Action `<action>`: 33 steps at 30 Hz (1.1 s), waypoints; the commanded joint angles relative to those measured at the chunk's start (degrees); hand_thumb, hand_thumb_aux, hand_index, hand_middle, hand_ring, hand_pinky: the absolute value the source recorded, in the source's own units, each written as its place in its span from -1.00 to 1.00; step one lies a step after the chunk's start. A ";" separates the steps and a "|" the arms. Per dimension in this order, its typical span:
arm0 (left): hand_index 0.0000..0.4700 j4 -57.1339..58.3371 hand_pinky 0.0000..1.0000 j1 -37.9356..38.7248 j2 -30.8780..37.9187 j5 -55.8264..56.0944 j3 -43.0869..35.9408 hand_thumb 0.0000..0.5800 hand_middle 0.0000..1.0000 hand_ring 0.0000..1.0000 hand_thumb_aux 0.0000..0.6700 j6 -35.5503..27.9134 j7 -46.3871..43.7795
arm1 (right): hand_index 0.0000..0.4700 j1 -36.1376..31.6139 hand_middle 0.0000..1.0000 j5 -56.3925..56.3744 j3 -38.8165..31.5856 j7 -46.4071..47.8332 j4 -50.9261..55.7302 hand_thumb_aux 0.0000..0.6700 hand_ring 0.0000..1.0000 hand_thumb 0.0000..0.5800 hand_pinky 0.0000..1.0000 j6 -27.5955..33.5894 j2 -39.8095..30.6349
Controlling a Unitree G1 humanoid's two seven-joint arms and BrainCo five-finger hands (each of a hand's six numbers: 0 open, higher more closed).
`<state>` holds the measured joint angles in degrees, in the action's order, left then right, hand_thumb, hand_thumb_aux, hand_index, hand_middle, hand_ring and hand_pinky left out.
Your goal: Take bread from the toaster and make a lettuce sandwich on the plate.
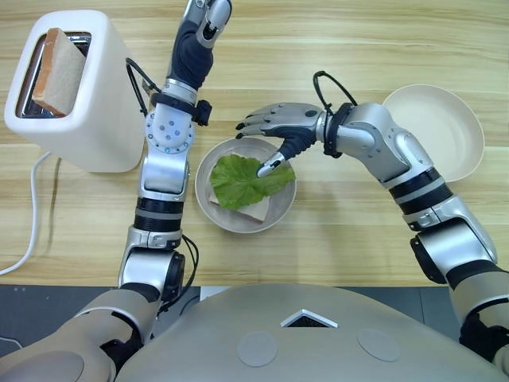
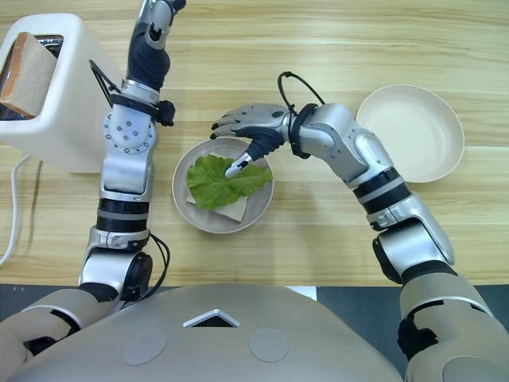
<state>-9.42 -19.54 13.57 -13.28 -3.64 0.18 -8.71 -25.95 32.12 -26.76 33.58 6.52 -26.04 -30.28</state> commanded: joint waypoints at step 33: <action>1.00 -2.11 1.00 18.06 31.90 -35.23 11.07 1.00 1.00 1.00 1.00 -17.86 -9.26 | -1.00 16.15 -1.00 -1.43 9.81 -11.43 -6.14 -1.00 -1.00 -1.00 -1.00 4.47 -2.35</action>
<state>-12.47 -1.70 45.80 -49.56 8.79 -18.28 -17.02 -9.03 30.39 -16.72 22.49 0.13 -21.11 -32.74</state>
